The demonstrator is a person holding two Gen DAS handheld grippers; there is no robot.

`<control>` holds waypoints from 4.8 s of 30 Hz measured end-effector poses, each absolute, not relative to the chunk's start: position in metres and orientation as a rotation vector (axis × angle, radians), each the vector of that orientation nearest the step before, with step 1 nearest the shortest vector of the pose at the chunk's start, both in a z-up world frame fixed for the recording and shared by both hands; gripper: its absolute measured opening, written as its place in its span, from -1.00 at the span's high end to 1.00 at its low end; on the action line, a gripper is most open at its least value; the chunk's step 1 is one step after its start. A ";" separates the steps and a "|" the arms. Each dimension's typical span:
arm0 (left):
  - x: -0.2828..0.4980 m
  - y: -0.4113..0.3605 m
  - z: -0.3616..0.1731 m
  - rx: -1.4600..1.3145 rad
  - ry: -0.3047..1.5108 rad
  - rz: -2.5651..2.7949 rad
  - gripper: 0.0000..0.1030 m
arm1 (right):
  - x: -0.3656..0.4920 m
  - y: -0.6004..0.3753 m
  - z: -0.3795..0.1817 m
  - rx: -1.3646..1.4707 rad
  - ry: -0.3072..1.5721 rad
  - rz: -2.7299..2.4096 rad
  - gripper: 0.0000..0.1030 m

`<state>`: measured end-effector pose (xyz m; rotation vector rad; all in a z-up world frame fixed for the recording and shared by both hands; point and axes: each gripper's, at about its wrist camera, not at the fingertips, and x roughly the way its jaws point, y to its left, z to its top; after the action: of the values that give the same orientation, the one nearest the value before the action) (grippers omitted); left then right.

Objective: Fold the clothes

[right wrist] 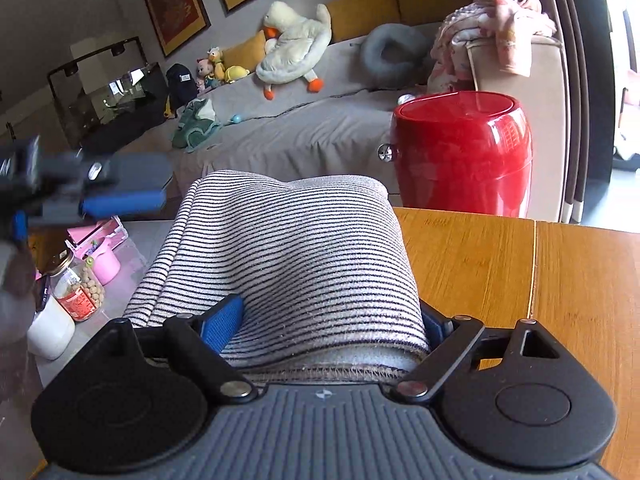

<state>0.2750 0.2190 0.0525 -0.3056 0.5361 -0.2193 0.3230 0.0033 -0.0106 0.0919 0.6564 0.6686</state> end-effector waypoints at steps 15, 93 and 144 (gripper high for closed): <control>0.317 0.235 -0.001 -0.384 0.642 -0.198 -0.18 | 0.271 0.043 0.021 -0.244 0.429 0.848 -0.72; 0.207 0.209 -0.018 -0.445 0.556 -0.088 -0.41 | 0.284 -0.047 0.006 0.098 0.635 0.615 -0.99; 0.054 0.051 -0.028 -0.117 0.729 0.333 -1.00 | 0.123 -0.146 -0.026 -0.105 0.719 0.325 -1.00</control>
<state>0.0540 0.0514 -0.0281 -0.1175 0.7293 0.3326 0.1230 -0.1460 -0.0261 -0.1047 0.7189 0.3245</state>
